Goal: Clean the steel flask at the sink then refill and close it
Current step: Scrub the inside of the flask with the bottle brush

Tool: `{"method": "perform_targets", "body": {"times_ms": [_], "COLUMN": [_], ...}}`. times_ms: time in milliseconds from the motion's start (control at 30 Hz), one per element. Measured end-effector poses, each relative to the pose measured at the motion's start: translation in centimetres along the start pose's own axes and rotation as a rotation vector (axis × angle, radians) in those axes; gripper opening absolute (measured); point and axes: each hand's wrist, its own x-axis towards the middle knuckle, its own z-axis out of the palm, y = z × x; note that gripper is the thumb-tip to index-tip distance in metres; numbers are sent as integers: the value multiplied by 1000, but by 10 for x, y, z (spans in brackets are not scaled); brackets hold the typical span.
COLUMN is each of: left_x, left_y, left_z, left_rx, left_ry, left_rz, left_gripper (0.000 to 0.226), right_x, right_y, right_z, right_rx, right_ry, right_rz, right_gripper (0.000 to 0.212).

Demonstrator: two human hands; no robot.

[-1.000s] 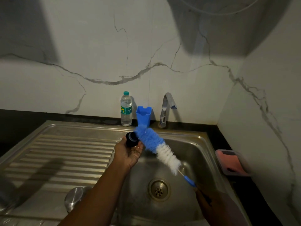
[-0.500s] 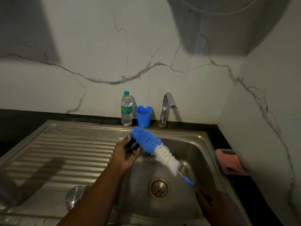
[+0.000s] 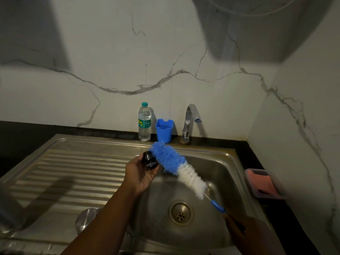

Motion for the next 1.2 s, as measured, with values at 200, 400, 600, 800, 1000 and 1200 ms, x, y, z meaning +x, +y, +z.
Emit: {"method": "perform_targets", "body": {"times_ms": [200,400,600,800,1000,1200], "left_x": [-8,-8,-6,-6,-7,-11], "left_y": [-7,-3,-2,-6,-5,-3], "left_z": [8,7,-3,-1,-1,-1], "left_rx": [166,254,306,364,409,440], "left_ry": [-74,-145,-130,-86,-6,11], "left_rz": [16,74,117,115,144,146], "left_gripper": [39,36,34,31,36,43], "right_x": [2,8,2,-8,-2,6], "right_y": [-4,3,10,-6,22,8], "right_z": [2,-12,-11,-17,-14,-13], "right_rx": [71,-37,-35,-69,-456,66], "right_ry": [65,-103,-143,-61,10,-151], "right_rz": [38,49,-31,-111,-131,-99], "right_gripper": [46,20,16,59,40,29]}}
